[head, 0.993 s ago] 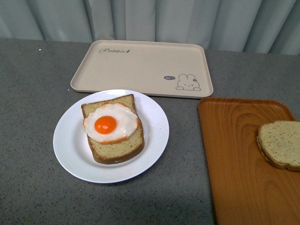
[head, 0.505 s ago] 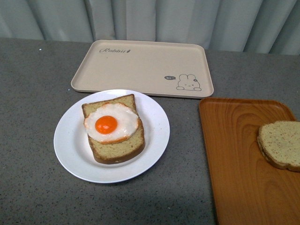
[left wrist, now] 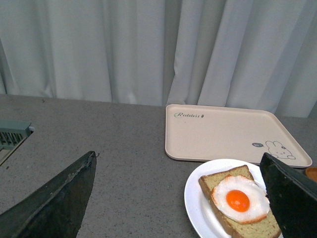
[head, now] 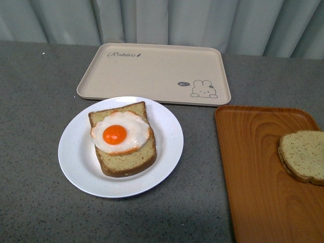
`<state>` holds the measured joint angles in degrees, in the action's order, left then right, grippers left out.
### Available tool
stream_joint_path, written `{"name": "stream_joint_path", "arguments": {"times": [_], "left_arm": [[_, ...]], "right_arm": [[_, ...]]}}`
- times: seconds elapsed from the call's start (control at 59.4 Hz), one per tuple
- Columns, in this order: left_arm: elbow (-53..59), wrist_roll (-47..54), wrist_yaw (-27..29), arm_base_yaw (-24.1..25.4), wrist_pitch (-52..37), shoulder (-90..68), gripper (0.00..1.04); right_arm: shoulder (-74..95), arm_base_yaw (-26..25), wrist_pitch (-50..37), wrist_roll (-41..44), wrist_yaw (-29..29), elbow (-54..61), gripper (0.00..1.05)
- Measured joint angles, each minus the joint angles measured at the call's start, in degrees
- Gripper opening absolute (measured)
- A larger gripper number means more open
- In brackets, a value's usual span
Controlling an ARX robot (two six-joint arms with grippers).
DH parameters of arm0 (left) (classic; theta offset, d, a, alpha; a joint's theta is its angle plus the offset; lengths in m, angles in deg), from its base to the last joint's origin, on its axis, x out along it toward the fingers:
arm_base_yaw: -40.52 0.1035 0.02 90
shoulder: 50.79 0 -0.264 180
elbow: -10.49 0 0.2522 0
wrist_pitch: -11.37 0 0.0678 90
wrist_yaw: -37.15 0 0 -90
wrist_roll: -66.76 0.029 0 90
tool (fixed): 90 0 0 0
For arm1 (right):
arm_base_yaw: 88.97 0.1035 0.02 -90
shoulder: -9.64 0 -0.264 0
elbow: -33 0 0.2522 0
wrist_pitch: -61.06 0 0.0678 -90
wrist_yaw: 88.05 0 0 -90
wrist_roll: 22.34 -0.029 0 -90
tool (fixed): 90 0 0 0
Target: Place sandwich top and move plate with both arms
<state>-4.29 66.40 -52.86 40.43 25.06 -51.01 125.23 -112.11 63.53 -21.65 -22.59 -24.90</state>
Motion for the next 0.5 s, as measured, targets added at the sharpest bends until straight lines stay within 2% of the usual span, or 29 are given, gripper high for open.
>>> {"name": "stream_joint_path", "arguments": {"times": [0.084,0.505], "left_arm": [[0.0,0.0,0.0,0.0,0.0,0.0,0.98],[0.0,0.0,0.0,0.0,0.0,0.0,0.98]], "right_arm": [[0.7,0.4,0.1,-0.1,0.3,-0.7,0.94],[1.3,0.7,0.8,-0.3,0.4,-1.4,0.30]]}}
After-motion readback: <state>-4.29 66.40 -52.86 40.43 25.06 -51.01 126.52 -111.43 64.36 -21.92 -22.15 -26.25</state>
